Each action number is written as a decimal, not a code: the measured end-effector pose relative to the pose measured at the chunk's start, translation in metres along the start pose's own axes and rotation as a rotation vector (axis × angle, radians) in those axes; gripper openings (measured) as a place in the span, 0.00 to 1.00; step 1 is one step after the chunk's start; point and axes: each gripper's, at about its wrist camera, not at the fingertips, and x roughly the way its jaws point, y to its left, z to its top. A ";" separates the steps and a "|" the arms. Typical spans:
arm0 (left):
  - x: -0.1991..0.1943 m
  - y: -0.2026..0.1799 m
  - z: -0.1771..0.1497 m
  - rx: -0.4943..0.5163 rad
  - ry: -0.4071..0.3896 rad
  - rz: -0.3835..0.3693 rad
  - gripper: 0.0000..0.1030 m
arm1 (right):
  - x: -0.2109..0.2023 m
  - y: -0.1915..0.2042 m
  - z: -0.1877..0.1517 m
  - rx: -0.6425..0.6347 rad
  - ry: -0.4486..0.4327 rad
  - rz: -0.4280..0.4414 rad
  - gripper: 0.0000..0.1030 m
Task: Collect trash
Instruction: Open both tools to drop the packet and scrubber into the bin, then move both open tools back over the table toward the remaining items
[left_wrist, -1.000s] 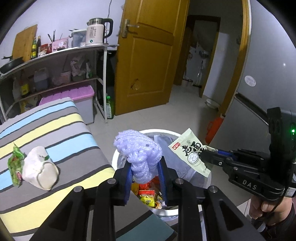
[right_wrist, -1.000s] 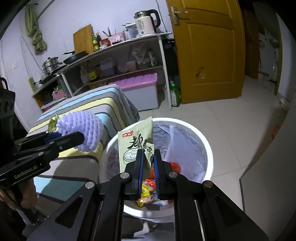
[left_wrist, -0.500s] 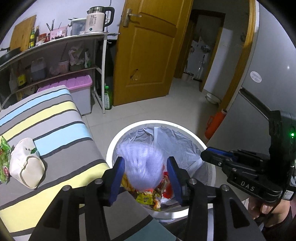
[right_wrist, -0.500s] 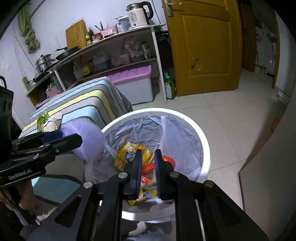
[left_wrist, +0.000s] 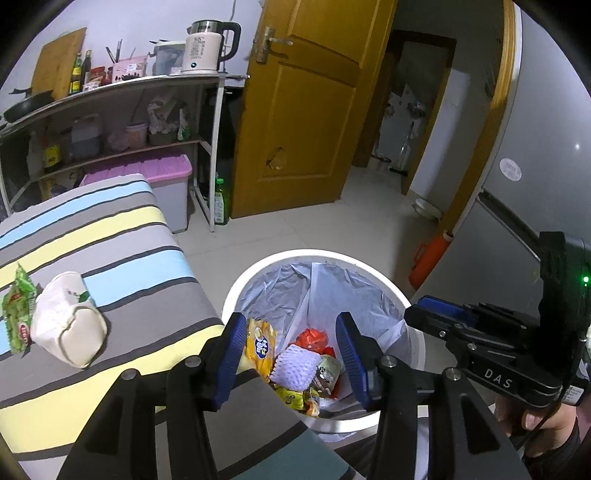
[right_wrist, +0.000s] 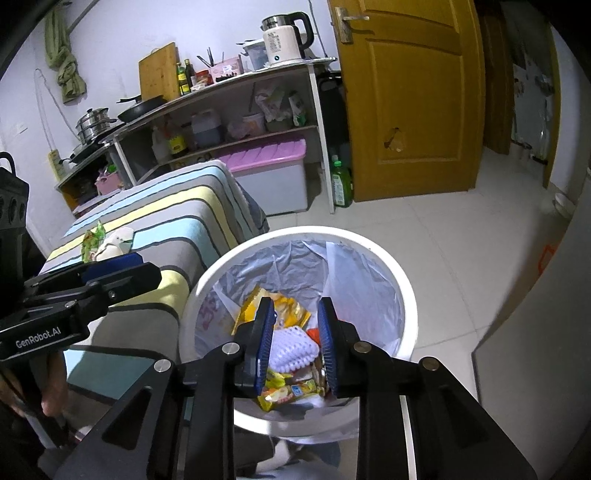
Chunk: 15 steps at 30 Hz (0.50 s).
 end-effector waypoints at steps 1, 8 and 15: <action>-0.004 0.001 0.000 -0.003 -0.005 0.002 0.48 | -0.002 0.001 0.000 -0.004 -0.005 0.000 0.25; -0.032 0.005 -0.003 -0.006 -0.054 0.031 0.48 | -0.016 0.019 0.003 -0.040 -0.040 0.019 0.25; -0.065 0.012 -0.009 -0.007 -0.108 0.077 0.48 | -0.031 0.041 0.005 -0.075 -0.063 0.045 0.25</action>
